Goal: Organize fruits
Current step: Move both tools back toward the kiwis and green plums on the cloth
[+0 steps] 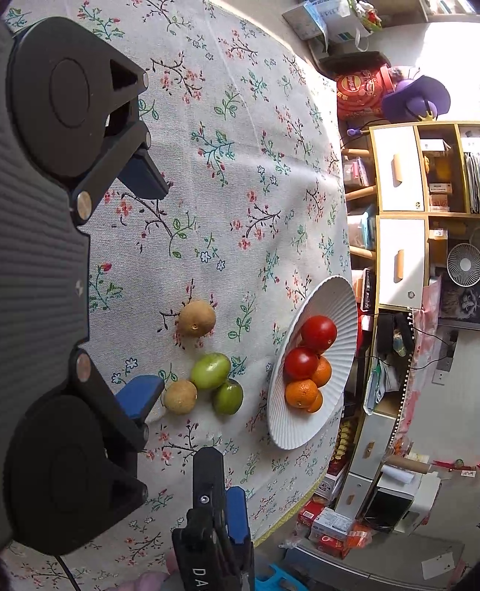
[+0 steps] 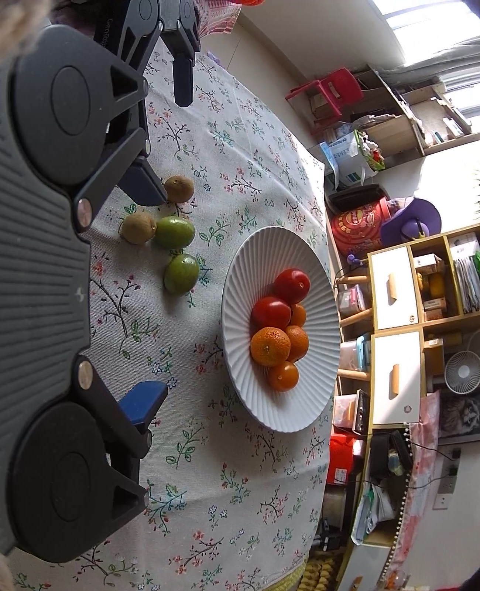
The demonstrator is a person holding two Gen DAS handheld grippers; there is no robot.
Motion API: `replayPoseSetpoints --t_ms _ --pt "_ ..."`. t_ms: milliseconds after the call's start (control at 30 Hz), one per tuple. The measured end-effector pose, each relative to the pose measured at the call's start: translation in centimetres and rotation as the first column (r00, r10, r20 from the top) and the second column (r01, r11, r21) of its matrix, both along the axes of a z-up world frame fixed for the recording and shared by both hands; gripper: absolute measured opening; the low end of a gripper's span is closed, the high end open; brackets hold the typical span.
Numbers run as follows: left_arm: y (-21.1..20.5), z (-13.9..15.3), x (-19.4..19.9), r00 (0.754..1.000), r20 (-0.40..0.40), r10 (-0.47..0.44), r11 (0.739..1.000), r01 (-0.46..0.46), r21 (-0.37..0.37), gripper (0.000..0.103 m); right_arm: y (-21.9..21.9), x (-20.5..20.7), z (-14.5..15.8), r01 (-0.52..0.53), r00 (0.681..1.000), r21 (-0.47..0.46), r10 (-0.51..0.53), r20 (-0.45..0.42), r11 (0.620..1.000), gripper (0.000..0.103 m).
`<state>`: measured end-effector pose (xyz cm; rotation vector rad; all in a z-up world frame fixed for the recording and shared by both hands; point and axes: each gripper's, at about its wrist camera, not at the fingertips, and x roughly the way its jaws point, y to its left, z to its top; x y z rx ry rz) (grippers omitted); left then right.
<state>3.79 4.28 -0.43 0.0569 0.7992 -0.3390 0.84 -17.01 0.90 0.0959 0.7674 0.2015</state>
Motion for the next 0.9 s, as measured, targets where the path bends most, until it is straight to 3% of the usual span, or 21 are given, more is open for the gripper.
replayPoseSetpoints --t_ms 233,367,467,733,900 --pt "-0.6 -1.1 0.0 0.998 0.049 -0.025 0.999 0.024 0.037 0.095 0.3 0.0 -0.8 -0.02 1.0 -0.006 0.02 -0.004 1.0 0.101" --pt "-0.7 -1.9 0.5 0.998 0.063 -0.016 1.0 0.015 0.022 0.095 0.3 0.1 -1.2 -0.024 0.999 -0.034 0.025 0.031 0.999 0.099" --pt "-0.9 -2.4 0.8 0.997 0.075 -0.008 1.0 0.007 0.012 0.094 -0.1 0.6 -1.8 -0.018 0.999 -0.027 0.019 0.038 0.999 0.091" --pt "-1.8 -2.7 0.7 0.992 0.122 -0.032 0.999 0.03 0.01 0.075 -0.1 1.5 -2.7 -0.05 0.997 -0.023 0.051 0.058 0.998 0.068" --pt "-2.6 -2.6 0.4 0.987 0.147 -0.073 0.997 0.071 0.017 0.06 0.3 1.8 -2.8 -0.072 0.994 -0.038 0.075 0.075 0.997 0.061"
